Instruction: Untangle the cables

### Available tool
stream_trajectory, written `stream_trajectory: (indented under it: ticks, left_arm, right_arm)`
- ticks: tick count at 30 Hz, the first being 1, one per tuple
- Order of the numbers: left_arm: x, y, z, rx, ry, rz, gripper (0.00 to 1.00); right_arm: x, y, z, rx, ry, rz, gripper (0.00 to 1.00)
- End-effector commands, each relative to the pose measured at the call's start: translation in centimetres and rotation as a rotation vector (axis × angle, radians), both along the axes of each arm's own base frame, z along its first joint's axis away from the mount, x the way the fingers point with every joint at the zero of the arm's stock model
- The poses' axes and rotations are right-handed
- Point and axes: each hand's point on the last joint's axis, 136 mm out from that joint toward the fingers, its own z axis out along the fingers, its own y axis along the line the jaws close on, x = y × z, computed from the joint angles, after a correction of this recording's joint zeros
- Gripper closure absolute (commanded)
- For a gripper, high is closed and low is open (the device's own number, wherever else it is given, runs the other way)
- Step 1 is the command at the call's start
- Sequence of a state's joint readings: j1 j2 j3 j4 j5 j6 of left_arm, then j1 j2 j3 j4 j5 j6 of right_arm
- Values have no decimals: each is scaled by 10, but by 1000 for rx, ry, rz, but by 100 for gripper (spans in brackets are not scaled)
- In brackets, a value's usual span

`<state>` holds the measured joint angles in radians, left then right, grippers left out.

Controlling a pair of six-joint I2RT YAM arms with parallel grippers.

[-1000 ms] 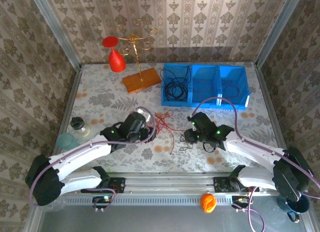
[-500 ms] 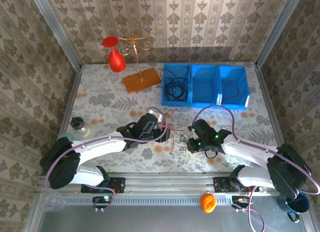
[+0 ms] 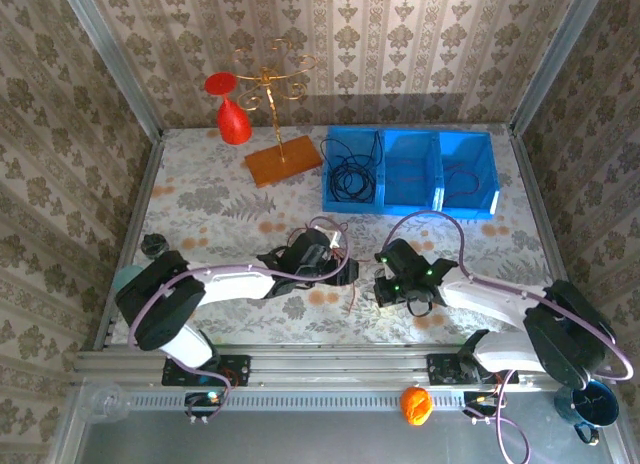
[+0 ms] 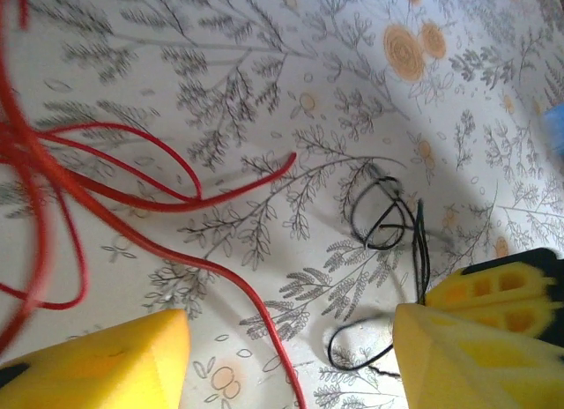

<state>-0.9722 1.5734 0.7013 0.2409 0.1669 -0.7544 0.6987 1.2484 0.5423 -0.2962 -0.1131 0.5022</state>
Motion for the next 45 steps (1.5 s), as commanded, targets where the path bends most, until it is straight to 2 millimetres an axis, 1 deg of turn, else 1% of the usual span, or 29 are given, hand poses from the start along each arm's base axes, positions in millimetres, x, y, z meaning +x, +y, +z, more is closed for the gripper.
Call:
stream_trajectory:
  ticks: [1, 4, 7, 11, 13, 15, 18, 19, 21, 24, 27, 29, 33, 35, 36, 37, 45]
  left_arm:
    - [1, -23, 17, -95, 13, -14, 37]
    - [0, -29, 21, -111, 17, -30, 37]
    - [-1, -33, 27, -132, 18, -41, 37]
    - [-2, -33, 37, -170, 8, -44, 38]
    - [-5, -32, 38, -179, 11, -53, 40]
    - [-8, -30, 37, -190, 16, -57, 42]
    - [-11, -29, 37, -232, 28, -49, 42]
    - [-12, -31, 39, -258, 36, -50, 44]
    - [-13, -37, 44, -307, 47, -65, 50]
    - [-14, -45, 51, -378, 66, -78, 63]
    - [-13, -49, 51, -431, 89, -69, 84]
    - [-11, -49, 54, -480, 100, -67, 100]
    - [-5, -43, 53, -520, 114, -40, 100]
    - [-3, -38, 53, -516, 114, -32, 100]
    - [-3, -35, 53, -506, 111, -32, 100]
    - [-2, -33, 53, -493, 106, -31, 100]
    - [-3, -25, 59, -389, 51, -51, 100]
  right_arm:
    - [-4, 2, 17, 41, -39, 0, 100]
    - [-8, 5, 28, 60, -58, 9, 100]
    - [-7, 8, 43, 99, -90, 5, 100]
    - [-2, 15, 70, 176, -160, 4, 100]
    - [3, 15, 79, 192, -196, -11, 100]
    - [10, 12, 86, 198, -231, -43, 100]
    - [14, 19, 96, 238, -246, -50, 100]
    - [15, 21, 98, 246, -245, -48, 100]
    - [16, 25, 101, 260, -242, -41, 100]
    - [18, 24, 104, 261, -252, -49, 100]
    - [20, 24, 109, 266, -269, -58, 100]
    - [21, 24, 108, 263, -270, -60, 100]
    - [21, 21, 107, 250, -270, -62, 95]
    - [20, 18, 110, 249, -282, -68, 87]
    - [20, 15, 110, 246, -287, -77, 81]
    - [21, 13, 110, 243, -290, -84, 80]
    - [25, 3, 108, 219, -304, -111, 87]
